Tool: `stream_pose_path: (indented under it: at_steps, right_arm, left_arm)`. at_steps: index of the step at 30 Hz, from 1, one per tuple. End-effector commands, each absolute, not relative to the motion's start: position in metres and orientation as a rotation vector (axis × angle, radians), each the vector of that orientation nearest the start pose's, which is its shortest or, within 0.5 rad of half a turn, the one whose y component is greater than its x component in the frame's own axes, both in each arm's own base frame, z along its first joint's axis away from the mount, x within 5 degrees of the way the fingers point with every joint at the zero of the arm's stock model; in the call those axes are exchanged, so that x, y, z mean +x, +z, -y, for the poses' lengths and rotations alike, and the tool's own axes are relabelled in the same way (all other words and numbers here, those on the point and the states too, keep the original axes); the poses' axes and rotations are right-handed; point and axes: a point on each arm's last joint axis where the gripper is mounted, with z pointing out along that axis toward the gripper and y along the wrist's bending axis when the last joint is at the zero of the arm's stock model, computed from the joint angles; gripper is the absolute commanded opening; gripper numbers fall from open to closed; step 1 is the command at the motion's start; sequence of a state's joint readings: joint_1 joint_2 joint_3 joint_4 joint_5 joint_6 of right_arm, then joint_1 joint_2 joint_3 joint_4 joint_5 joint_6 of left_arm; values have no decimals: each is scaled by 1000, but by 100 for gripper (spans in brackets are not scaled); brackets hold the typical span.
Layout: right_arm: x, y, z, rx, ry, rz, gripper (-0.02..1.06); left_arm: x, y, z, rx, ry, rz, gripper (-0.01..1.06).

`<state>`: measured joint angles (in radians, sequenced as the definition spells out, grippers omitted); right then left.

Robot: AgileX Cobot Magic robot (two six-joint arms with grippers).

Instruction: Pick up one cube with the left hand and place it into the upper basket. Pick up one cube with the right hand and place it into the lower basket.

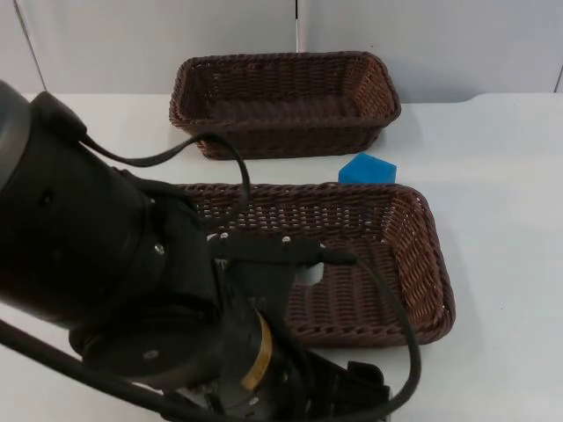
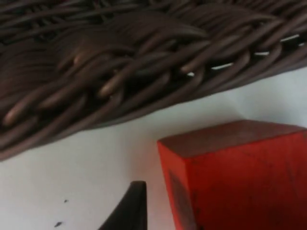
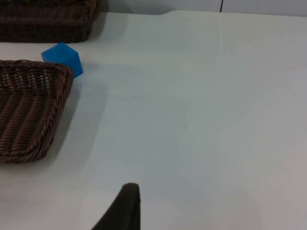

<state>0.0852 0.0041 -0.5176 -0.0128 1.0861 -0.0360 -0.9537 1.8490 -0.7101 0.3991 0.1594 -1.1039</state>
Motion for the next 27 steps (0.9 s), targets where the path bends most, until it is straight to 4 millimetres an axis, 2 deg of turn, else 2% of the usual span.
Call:
stream_pose_path:
  at_steps: [1,5,9,21,25,27]
  right_arm:
    - [-7,280,2,-121,15,-2043,105]
    - [-7,280,2,-121,15,-2043,105]
    - [-7,280,2,-121,15,-2043,105]
    - [-7,280,2,-121,15,-2043,105]
    - [-7,280,2,-121,15,-2043,105]
    - [-7,280,2,-121,15,-2043,105]
  left_arm:
    - [175,94,235,323,-348,-2799,99]
    - [180,94,234,277,-383,-2793,99]
    - [190,90,225,88,-385,-2829,99]
    - [189,90,226,119,-387,-2825,98]
    - [189,90,226,119,-387,-2825,91]
    - [189,90,226,116,-388,-2825,79]
